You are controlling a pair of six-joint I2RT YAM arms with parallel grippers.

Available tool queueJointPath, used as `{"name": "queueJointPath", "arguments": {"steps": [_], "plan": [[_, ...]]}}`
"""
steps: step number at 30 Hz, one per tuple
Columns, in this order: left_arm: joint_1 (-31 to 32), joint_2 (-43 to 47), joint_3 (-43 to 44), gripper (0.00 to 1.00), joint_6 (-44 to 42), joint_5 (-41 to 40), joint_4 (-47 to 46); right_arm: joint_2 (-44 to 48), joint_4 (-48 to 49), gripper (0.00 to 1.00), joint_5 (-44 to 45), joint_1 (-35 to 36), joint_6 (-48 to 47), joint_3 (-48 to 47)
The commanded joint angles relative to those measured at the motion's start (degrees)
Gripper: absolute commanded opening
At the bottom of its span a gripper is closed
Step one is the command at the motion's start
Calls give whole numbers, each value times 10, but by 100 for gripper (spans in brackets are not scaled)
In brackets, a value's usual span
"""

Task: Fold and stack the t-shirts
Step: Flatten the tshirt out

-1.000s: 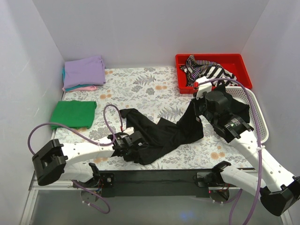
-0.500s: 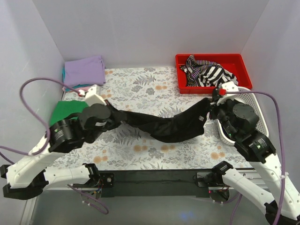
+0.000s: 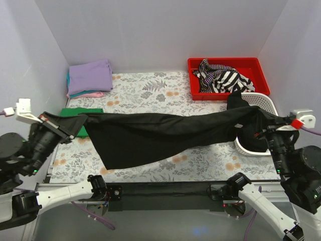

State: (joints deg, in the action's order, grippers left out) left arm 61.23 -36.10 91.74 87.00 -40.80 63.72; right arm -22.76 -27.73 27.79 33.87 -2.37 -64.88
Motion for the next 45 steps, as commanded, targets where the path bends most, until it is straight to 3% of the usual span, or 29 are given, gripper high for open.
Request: {"name": "queueJointPath", "arguments": {"steps": [1, 7, 17, 24, 32, 41, 45], "plan": [[-2, -8, 75, 0, -62, 38, -34, 25, 7, 1, 24, -1, -15, -48], [-1, -28, 216, 0, -91, 186, -10, 57, -12, 1, -40, 0, -29, -122], [-3, -9, 227, 0, -41, 339, 22, 53, -72, 1, -190, -1, -16, -219], [-2, -31, 141, 0, 68, 245, 155, 46, -44, 1, -206, -1, 19, -115], [-1, -68, 33, 0, 117, 154, 160, 12, 30, 1, -137, -1, 93, 116], [-2, -166, -129, 0, 153, -4, 119, -98, 144, 1, -86, -1, 85, 216], [-2, -196, -195, 0, 132, -61, 16, -169, 192, 1, -78, -1, 61, 230]]}}
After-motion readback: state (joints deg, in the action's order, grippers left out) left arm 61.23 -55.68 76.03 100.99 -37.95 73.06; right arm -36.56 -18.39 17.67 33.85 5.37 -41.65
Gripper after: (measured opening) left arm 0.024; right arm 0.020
